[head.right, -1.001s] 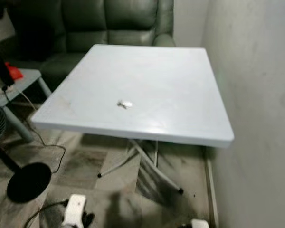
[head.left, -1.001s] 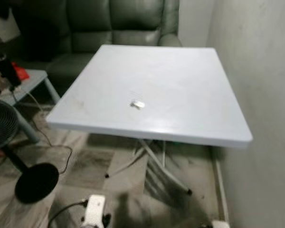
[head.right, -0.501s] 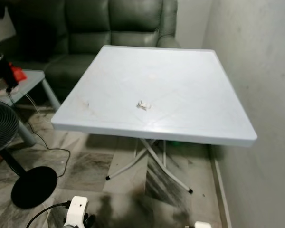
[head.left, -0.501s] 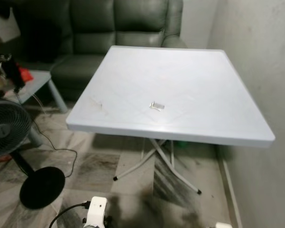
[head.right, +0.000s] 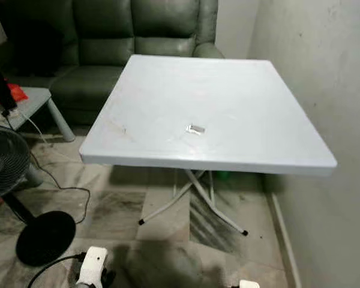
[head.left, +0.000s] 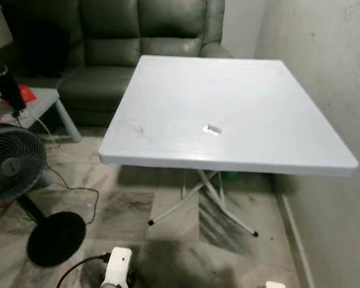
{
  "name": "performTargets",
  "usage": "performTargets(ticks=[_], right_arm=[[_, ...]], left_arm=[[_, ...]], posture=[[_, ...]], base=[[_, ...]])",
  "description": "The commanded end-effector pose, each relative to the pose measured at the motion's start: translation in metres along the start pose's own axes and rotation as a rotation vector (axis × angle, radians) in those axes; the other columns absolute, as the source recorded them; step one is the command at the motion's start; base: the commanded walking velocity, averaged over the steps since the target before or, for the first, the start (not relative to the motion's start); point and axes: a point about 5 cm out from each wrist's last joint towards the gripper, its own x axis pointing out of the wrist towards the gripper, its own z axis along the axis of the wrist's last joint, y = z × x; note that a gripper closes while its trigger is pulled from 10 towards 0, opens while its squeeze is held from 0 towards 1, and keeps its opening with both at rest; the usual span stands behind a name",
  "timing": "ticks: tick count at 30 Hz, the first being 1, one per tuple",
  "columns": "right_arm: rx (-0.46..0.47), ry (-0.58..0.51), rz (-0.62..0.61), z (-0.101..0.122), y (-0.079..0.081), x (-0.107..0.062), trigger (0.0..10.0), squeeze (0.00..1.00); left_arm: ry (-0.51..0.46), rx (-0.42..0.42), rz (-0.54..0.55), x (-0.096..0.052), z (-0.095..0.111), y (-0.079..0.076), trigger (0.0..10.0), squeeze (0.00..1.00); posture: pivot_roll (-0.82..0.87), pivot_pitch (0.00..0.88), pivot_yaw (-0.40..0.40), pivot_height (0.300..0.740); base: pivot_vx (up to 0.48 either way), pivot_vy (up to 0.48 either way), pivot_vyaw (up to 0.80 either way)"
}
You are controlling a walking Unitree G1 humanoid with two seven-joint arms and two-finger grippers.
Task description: Hang keys on a hook
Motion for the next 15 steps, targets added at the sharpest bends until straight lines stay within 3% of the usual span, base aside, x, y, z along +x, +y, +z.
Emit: performTargets(ticks=[1, 5, 8, 10, 11, 12, 13, 15], right_arm=[[-0.015, 0.008, -0.001, 0.000, 0.000, 0.000, 10.0, 0.00], [-0.027, -0.015, 0.005, 0.004, -0.001, 0.000, 10.0, 0.00], [-0.007, -0.111, -0.005, 0.025, -0.007, 0.002, 10.0, 0.00], [0.005, -0.134, -0.007, 0.029, -0.008, 0.002, 10.0, 0.00], [0.008, -0.215, 0.008, 0.045, -0.008, 0.003, 10.0, 0.00], [0.008, -0.215, 0.008, 0.045, -0.008, 0.003, 10.0, 0.00], [-0.003, -0.292, 0.027, 0.061, -0.005, 0.003, 10.0, 0.00], [-0.005, -0.354, 0.037, 0.074, -0.004, 0.003, 10.0, 0.00]], left_arm=[[-0.004, 0.004, 0.010, 0.000, 0.002, 0.003, 10.0, 0.00], [-0.041, 0.001, 0.007, 0.000, 0.007, 0.003, 10.0, 0.00], [-0.146, -0.029, 0.004, 0.002, 0.026, 0.006, 10.0, 0.00], [-0.166, -0.032, 0.005, 0.002, 0.030, 0.007, 10.0, 0.00], [-0.257, -0.055, 0.008, 0.001, 0.048, 0.011, 10.0, 0.00], [-0.257, -0.055, 0.008, 0.001, 0.048, 0.011, 10.0, 0.00], [-0.345, -0.067, 0.013, 0.000, 0.065, 0.014, 10.0, 0.00], [-0.411, -0.077, 0.021, -0.001, 0.079, 0.017, 10.0, 0.00]], posture=[[-0.05, 0.000, -0.004, 0.740], [-0.05, 0.000, -0.001, 0.740], [-0.05, 0.000, -0.005, 0.740], [-0.05, 0.000, -0.005, 0.740], [-0.05, 0.000, -0.007, 0.740], [-0.05, 0.000, -0.007, 0.740], [-0.05, 0.000, -0.013, 0.740], [-0.04, 0.000, -0.016, 0.740]], base=[[0.000, 0.000, 0.00], [0.000, 0.000, 0.00], [0.000, 0.000, 0.00], [0.000, 0.000, 0.00], [0.000, 0.000, 0.00], [0.000, 0.000, 0.00], [0.000, 0.000, 0.00], [0.000, 0.000, 0.00]])
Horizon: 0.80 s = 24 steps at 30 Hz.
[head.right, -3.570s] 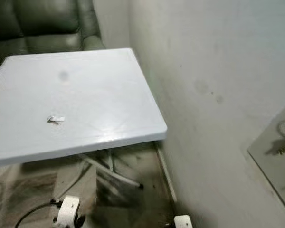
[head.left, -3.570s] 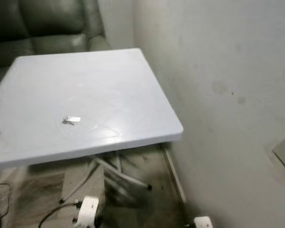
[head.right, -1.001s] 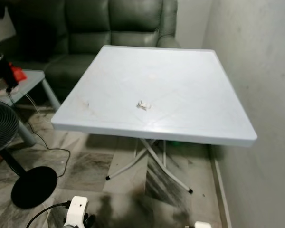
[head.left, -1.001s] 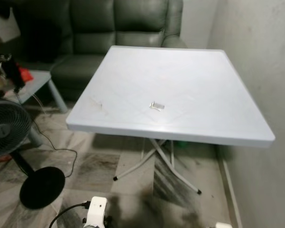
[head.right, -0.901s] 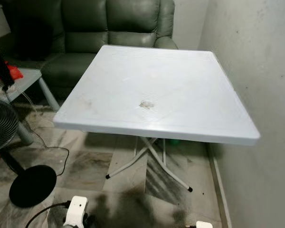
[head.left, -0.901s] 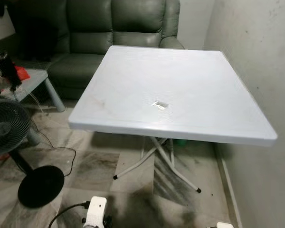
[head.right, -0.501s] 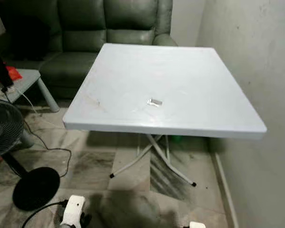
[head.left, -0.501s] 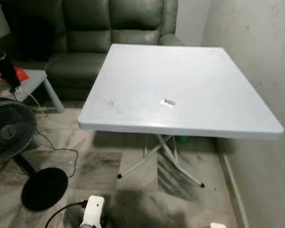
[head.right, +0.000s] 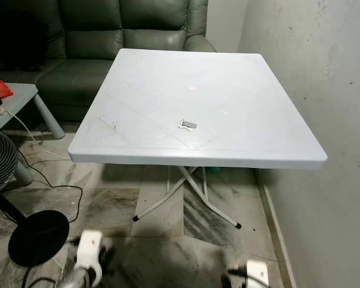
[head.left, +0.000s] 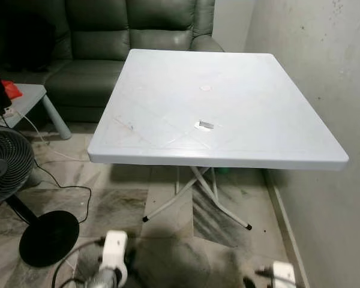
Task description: Hang keys on a hook
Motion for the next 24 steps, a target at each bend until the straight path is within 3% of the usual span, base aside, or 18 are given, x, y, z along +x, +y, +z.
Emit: performTargets(ticks=[1, 5, 8, 11, 17, 18, 24], right_arm=[[0.008, -0.073, 0.008, 0.012, 0.000, 0.003, 10.0, 0.00], [-0.014, -0.240, 0.033, 0.050, 0.006, 0.011, 10.0, 0.00], [-0.023, -0.275, 0.041, 0.059, 0.008, 0.013, 10.0, 0.00], [-0.065, -0.401, 0.094, 0.087, 0.019, 0.015, 10.0, 0.00], [-0.096, -0.547, 0.147, 0.118, 0.033, 0.010, 10.0, 0.00], [-0.098, -0.621, 0.171, 0.134, 0.040, 0.005, 10.0, 0.00], [-0.095, -0.732, 0.223, 0.162, 0.054, -0.008, 10.0, 0.00]], left_arm=[[-0.083, -0.013, 0.015, 0.003, 0.016, 0.006, 10.0, 0.00], [-0.276, -0.022, -0.005, 0.012, 0.061, 0.001, 10.0, 0.00], [-0.312, 0.002, -0.020, 0.013, 0.069, -0.002, 10.0, 0.00], [-0.428, 0.039, -0.084, 0.013, 0.096, -0.012, 10.0, 0.00], [-0.554, 0.043, -0.125, 0.005, 0.122, -0.018, 10.0, 0.00], [-0.611, 0.028, -0.145, -0.001, 0.137, -0.020, 10.0, 0.00], [-0.675, 0.040, -0.164, -0.010, 0.162, -0.025, 10.0, 0.00]], posture=[[-0.04, 0.000, -0.016, 0.740], [-0.04, 0.000, -0.011, 0.740], [-0.04, 0.000, -0.012, 0.740], [-0.04, 0.000, -0.007, 0.740], [-0.04, 0.000, -0.003, 0.740], [-0.04, 0.000, -0.001, 0.740], [-0.04, 0.000, -0.002, 0.740]], base=[[0.000, 0.000, 0.00], [0.000, 0.000, 0.00], [0.000, 0.000, 0.00], [0.000, 0.000, 0.00], [0.000, 0.000, 0.00], [0.000, 0.000, 0.00], [0.000, 0.000, 0.00]])
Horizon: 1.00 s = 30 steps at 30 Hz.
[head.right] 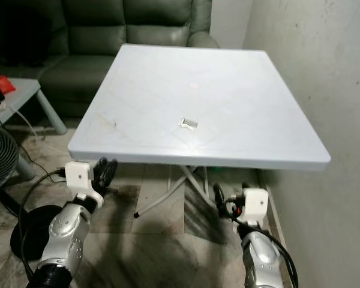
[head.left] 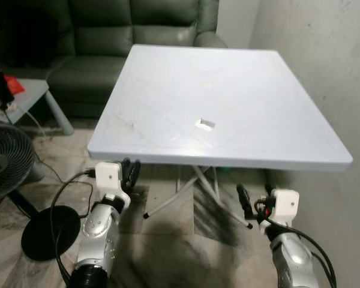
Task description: Hang keys on a hook
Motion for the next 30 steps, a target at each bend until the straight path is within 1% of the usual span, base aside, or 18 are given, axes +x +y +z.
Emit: performTargets(ticks=[1, 3, 5, 6, 9, 10, 13, 15, 19, 22, 30], right_arm=[[0.011, -0.017, 0.020, 0.006, 0.003, 0.001, 10.0, 0.00], [-0.003, -0.028, 0.032, 0.012, 0.004, 0.002, 10.0, 0.00], [-0.027, -0.055, 0.052, 0.023, 0.007, 0.002, 10.0, 0.00], [-0.027, -0.055, 0.052, 0.023, 0.007, 0.002, 10.0, 0.00], [-0.062, -0.088, 0.102, 0.037, 0.015, 0.000, 10.0, 0.00], [-0.062, -0.088, 0.102, 0.037, 0.015, 0.000, 10.0, 0.00], [-0.068, -0.093, 0.135, 0.044, 0.022, -0.006, 10.0, 0.00], [-0.066, -0.093, 0.140, 0.044, 0.023, -0.007, 10.0, 0.00], [-0.067, -0.059, 0.152, 0.042, 0.027, -0.012, 10.0, 0.00], [-0.067, -0.049, 0.155, 0.043, 0.029, -0.013, 10.0, 0.00], [-0.072, -0.032, 0.145, 0.043, 0.025, -0.016, 10.0, 0.00]], left_arm=[[-0.006, 0.002, -0.012, 0.003, 0.007, -0.001, 10.0, 0.00], [-0.011, 0.014, -0.015, 0.003, 0.011, -0.002, 10.0, 0.00], [-0.017, 0.015, -0.017, 0.002, 0.019, -0.004, 10.0, 0.00], [-0.017, 0.015, -0.017, 0.002, 0.019, -0.004, 10.0, 0.00], [-0.020, 0.003, -0.028, -0.002, 0.027, -0.008, 10.0, 0.00], [-0.020, 0.003, -0.028, -0.002, 0.027, -0.008, 10.0, 0.00], [-0.015, -0.020, -0.046, -0.009, 0.031, -0.013, 10.0, 0.00], [-0.016, -0.021, -0.052, -0.010, 0.031, -0.014, 10.0, 0.00], [0.030, -0.024, -0.036, -0.010, 0.029, -0.015, 10.0, 0.00], [0.049, -0.032, -0.047, -0.011, 0.030, -0.017, 10.0, 0.00], [0.071, -0.031, -0.063, -0.013, 0.031, -0.018, 10.0, 0.00]], posture=[[-0.04, 0.000, -0.002, 0.740], [-0.04, 0.000, -0.002, 0.740], [-0.04, 0.000, -0.004, 0.740], [-0.04, 0.000, -0.004, 0.740], [-0.04, 0.000, -0.003, 0.740], [-0.04, 0.000, -0.003, 0.740], [-0.04, 0.000, -0.009, 0.740], [-0.04, 0.000, -0.009, 0.740], [-0.04, 0.000, -0.011, 0.740], [-0.04, 0.000, -0.009, 0.740], [-0.05, 0.000, -0.002, 0.740]], base=[[0.000, 0.000, 0.00], [0.000, 0.000, 0.00], [0.000, 0.000, 0.00], [0.000, 0.000, 0.00], [0.000, 0.000, 0.00], [0.000, 0.000, 0.00], [0.000, 0.000, 0.00], [0.000, 0.000, 0.00], [0.000, 0.000, 0.00], [0.000, 0.000, 0.00], [0.000, 0.000, 0.00]])
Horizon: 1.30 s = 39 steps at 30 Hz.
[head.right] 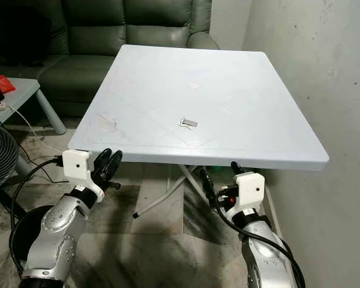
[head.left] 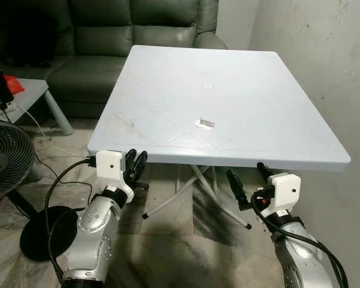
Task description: Hang keys on a hook
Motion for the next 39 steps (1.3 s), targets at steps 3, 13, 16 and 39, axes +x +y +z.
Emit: performTargets(ticks=[3, 13, 16, 39], right_arm=[[0.006, 0.005, 0.007, 0.0024, 0.0004, -0.0022, 10.0, 0.00], [-0.001, 0.007, 0.018, 0.0025, 0.0013, -0.0009, 10.0, 0.00], [-0.004, 0.011, 0.031, 0.0026, 0.0021, 0.0005, 10.0, 0.00], [-0.022, 0.005, 0.053, 0.0027, 0.0030, 0.0039, 10.0, 0.00]], left_arm=[[0.003, 0.003, -0.026, -0.0013, 0.0046, -0.0021, 10.0, 0.00], [0.005, 0.008, -0.033, 0.0004, 0.0072, -0.0008, 10.0, 0.00], [0.006, 0.006, -0.036, 0.0015, 0.0077, -0.0015, 10.0, 0.00], [0.006, 0.010, -0.060, 0.0044, 0.0098, -0.0029, 10.0, 0.00]], posture=[[-0.05, 0.000, 0.001, 0.740], [-0.05, 0.000, 0.003, 0.740], [-0.05, 0.000, 0.003, 0.740], [-0.04, 0.000, 0.007, 0.740]], base=[[0.000, 0.000, 0.00], [0.000, 0.000, 0.00], [0.000, 0.000, 0.00], [0.000, 0.000, 0.40]])
